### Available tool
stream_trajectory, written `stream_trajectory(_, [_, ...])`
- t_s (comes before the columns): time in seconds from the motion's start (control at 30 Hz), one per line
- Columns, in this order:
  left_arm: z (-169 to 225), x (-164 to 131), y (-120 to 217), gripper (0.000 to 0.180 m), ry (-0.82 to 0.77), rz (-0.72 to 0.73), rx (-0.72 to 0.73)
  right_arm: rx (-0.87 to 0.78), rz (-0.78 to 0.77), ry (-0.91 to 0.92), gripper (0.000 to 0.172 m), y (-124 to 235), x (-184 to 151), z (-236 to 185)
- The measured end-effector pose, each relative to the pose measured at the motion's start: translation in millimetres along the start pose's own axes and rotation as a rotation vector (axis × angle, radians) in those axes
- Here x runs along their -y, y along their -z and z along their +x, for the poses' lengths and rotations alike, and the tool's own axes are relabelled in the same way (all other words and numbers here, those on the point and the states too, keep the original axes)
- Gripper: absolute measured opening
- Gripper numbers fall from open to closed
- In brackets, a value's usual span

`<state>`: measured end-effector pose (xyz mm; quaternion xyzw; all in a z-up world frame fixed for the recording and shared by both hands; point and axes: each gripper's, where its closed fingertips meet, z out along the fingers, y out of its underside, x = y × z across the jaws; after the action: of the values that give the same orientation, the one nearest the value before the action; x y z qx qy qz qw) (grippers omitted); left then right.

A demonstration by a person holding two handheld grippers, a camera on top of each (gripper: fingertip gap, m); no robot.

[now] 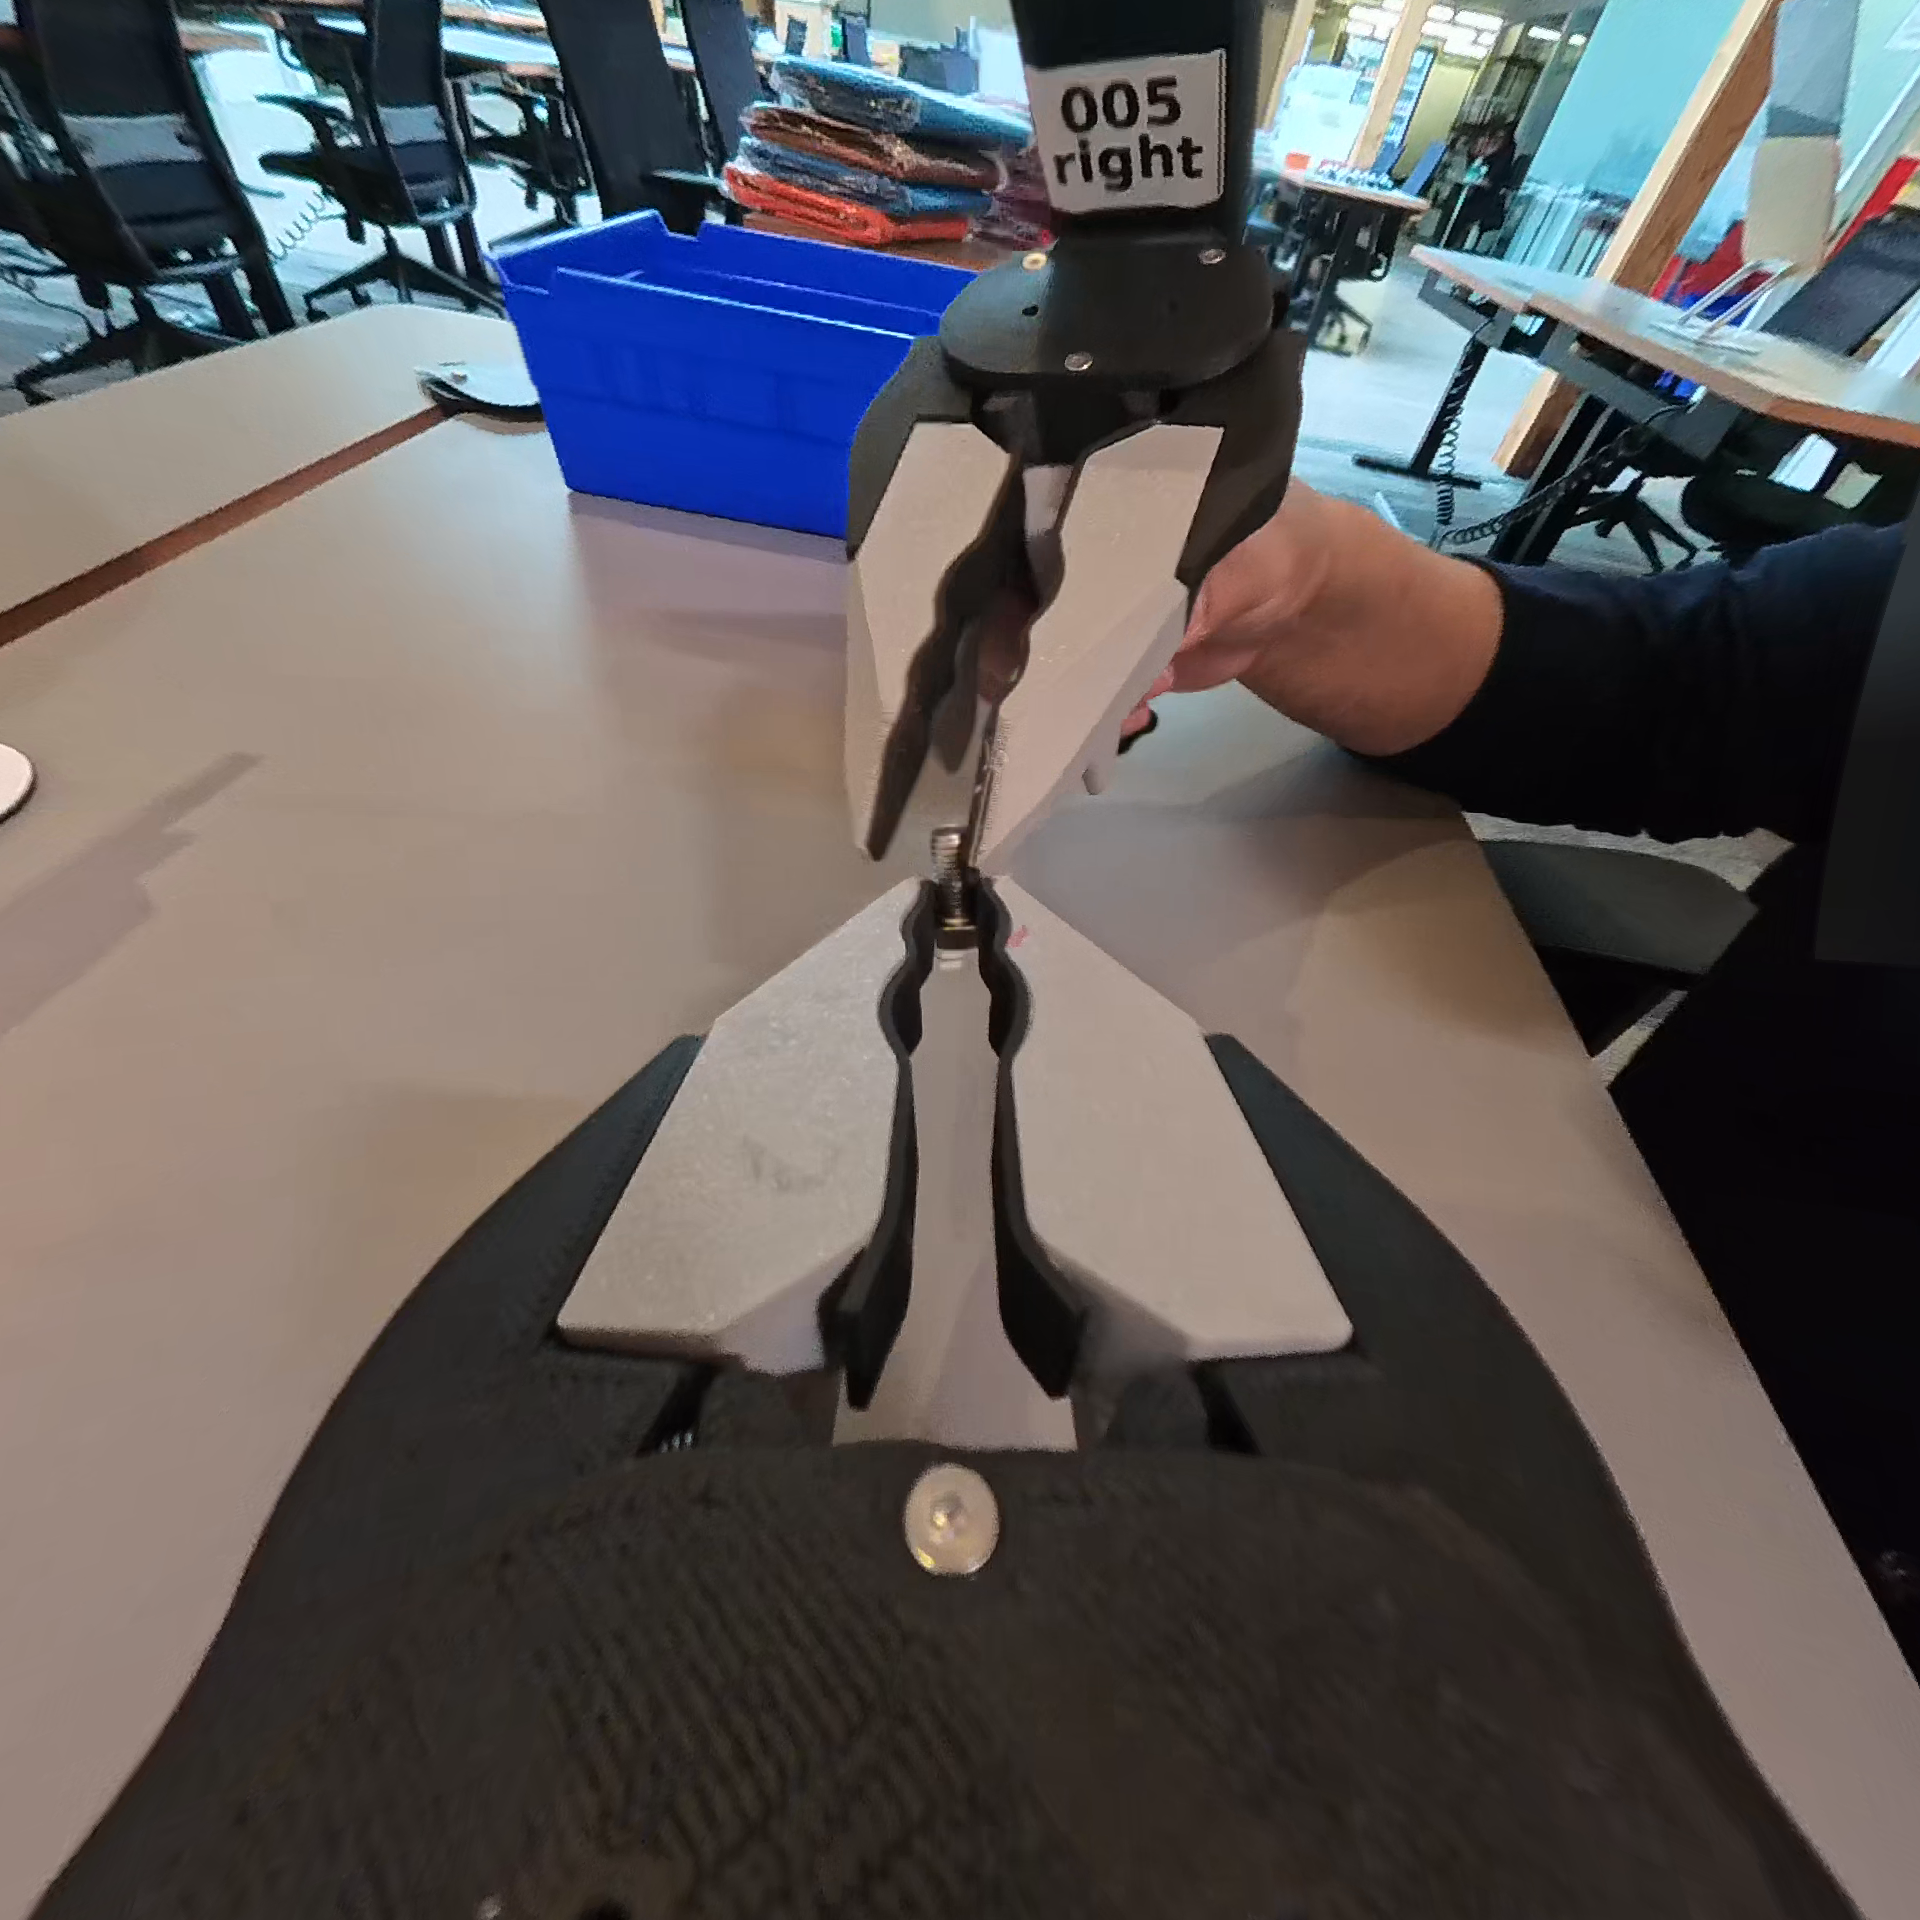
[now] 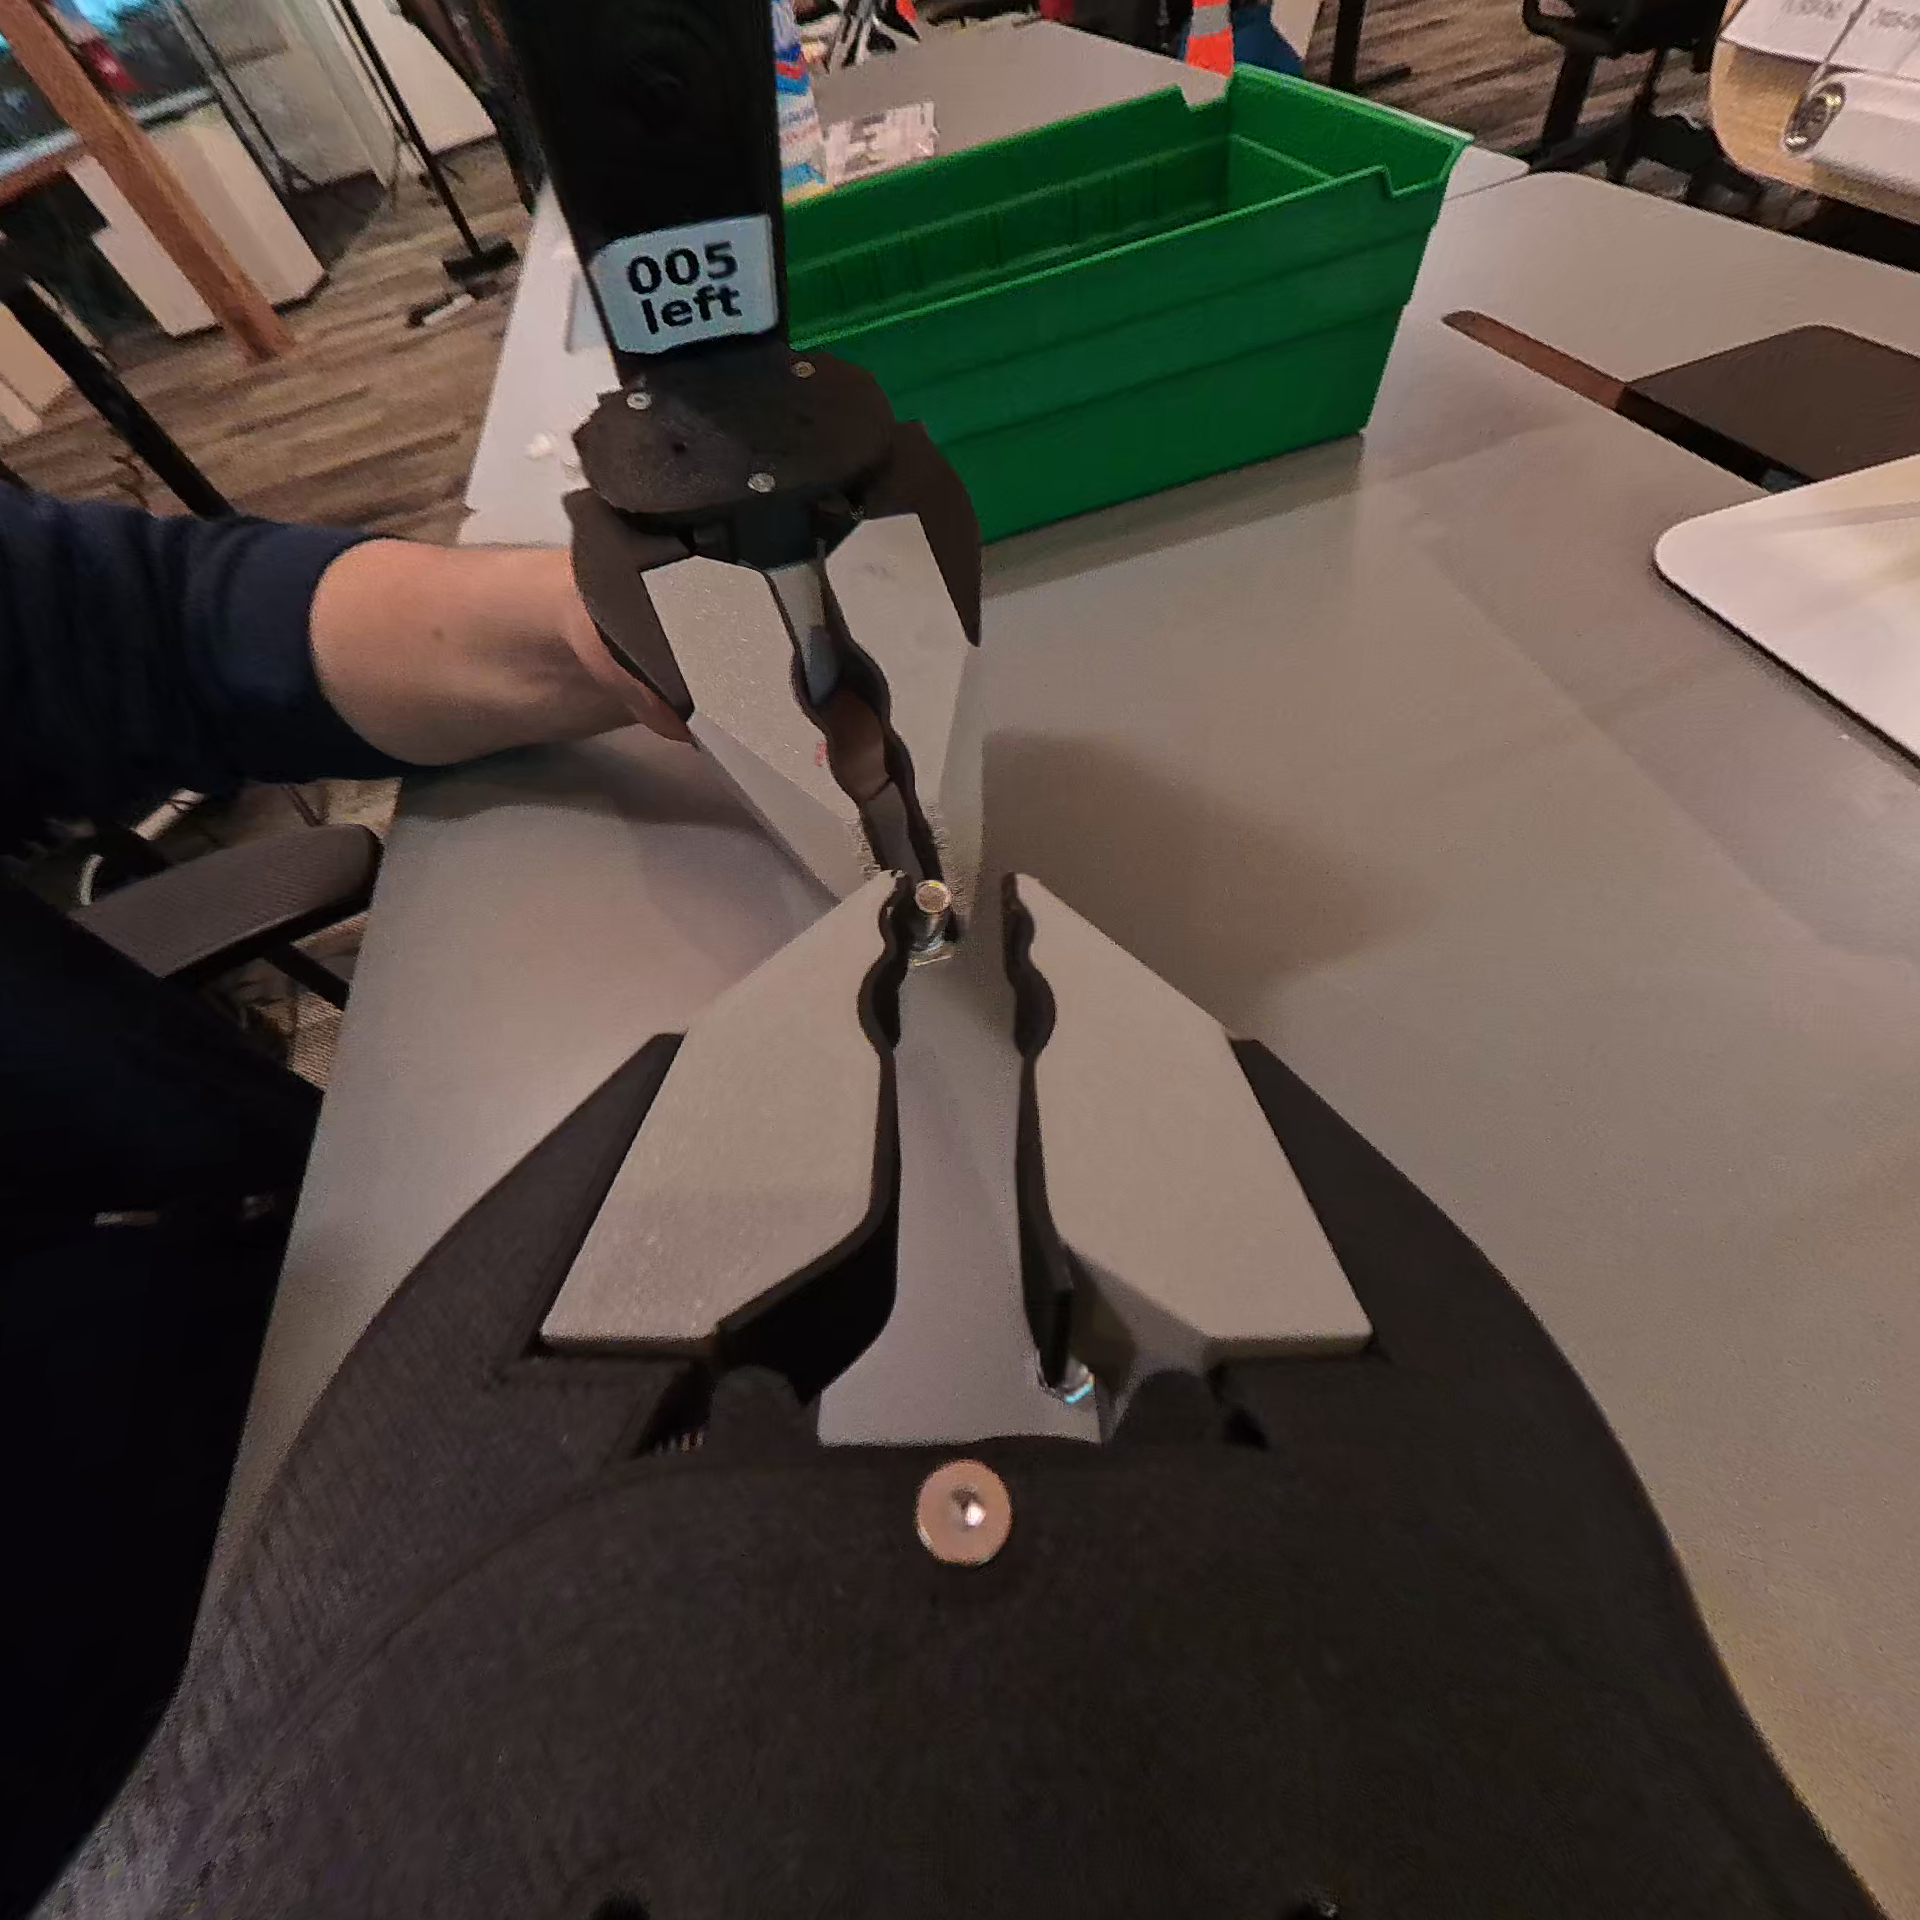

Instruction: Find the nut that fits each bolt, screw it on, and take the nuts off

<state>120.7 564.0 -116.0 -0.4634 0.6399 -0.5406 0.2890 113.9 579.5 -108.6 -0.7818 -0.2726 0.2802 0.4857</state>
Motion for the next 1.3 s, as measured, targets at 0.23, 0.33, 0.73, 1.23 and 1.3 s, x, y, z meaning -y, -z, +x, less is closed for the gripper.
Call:
stream_trajectory(0.23, [-0.6, -5.3, -2.7, 0.005, 0.029, 0.006, -0.023, 0.003, -0.016, 0.011, 0.016, -1.2, -5.5, 2.3])
stream_trajectory(0.33, [3.8, 1.5, -0.2, 0.005, 0.064, 0.06, -0.073, 0.025, 0.021, 0.055, 0.012, 1.2, 1.3, -4.2])
stream_trajectory(0.73, [-4.6, 0.2, 6.5, 0.005, 0.066, 0.079, -0.066, 0.043, -0.041, 0.091, 0.029, 33.3, -6.4, 2.1])
stream_trajectory(1.23, [5.0, 13.0, 16.3, 0.005, -0.041, 0.192, -0.124, 0.01, -0.44, 0.236, 0.025, 38.6, -98.9, 23.0])
stream_trajectory(1.3, [4.6, 12.5, 15.4, 0.005, -0.044, 0.187, -0.117, 0.002, -0.444, 0.245, 0.025, 35.9, -101.1, 24.7])
